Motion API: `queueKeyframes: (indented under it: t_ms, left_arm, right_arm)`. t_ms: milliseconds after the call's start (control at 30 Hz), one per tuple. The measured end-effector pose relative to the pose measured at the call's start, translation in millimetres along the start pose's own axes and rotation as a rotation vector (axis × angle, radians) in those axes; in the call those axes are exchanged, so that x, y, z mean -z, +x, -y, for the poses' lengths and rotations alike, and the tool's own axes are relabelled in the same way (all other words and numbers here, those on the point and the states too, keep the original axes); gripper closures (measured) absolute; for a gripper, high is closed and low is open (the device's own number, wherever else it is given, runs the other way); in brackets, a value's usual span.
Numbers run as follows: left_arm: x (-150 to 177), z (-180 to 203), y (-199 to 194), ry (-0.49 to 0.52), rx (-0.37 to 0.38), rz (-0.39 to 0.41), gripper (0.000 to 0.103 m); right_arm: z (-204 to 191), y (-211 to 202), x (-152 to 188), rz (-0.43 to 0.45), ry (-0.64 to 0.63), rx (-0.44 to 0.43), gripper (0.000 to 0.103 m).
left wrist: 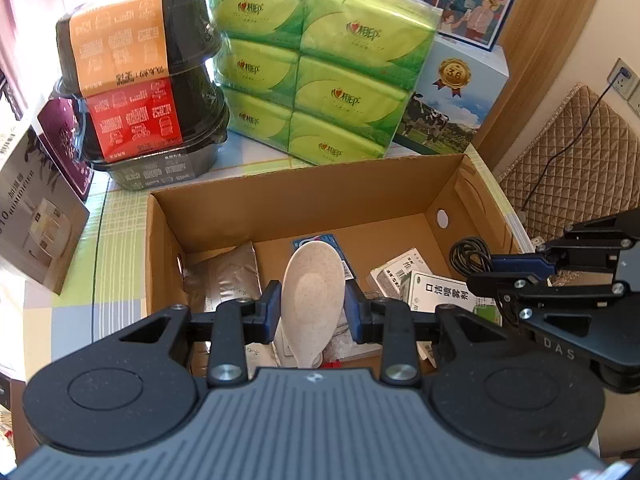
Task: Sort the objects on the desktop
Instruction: 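Lower the spoon and cable into the box and open both tools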
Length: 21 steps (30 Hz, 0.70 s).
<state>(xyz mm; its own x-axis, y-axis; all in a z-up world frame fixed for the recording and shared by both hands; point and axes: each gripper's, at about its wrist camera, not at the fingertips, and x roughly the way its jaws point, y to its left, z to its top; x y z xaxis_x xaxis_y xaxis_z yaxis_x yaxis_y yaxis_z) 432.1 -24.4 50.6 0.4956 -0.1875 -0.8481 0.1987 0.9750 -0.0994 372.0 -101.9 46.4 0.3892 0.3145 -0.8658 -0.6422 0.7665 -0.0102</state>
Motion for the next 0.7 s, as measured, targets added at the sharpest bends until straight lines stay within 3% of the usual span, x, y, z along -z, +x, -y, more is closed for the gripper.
queueKeyframes:
  t_ms: [700]
  left_arm:
    - [-16, -15, 22, -0.035, 0.015, 0.022, 0.075]
  right_arm:
    - [-19, 18, -17, -0.004, -0.034, -0.005, 0.094]
